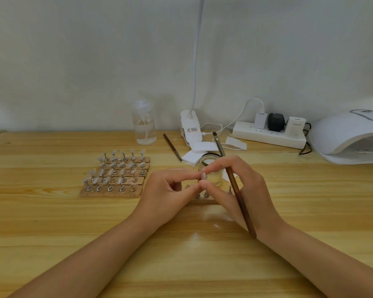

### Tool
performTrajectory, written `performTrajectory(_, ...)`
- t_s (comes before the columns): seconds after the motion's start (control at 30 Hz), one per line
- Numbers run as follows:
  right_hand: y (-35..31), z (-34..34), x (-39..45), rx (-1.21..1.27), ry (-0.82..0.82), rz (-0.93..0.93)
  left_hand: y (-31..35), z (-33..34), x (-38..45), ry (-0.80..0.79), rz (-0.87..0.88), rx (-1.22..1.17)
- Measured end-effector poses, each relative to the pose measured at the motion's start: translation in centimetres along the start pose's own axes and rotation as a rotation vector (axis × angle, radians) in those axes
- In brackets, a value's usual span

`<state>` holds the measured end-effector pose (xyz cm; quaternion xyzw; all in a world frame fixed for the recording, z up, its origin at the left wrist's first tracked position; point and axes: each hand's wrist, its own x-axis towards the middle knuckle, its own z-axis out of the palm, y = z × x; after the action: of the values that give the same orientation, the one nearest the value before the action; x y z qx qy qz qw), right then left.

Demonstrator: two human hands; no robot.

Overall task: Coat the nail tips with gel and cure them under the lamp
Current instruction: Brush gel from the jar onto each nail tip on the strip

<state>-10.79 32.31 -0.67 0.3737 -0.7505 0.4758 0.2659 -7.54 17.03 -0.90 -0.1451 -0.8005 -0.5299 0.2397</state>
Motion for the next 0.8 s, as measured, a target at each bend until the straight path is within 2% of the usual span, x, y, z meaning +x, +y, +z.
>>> performTrajectory(0.23,0.6,-2.0,1.2,0.067,0.100,0.136,0.2,0.0,0.2,0.002,-0.042,0.193)
performTrajectory(0.47,1.7,-2.5,0.0,0.060,-0.042,0.187,-0.6,0.2,0.3,-0.144,-0.149,0.206)
performTrajectory(0.8,2.0,-2.6,-0.4,-0.048,-0.184,0.152,-1.0,0.1,0.3,-0.179,-0.198,0.159)
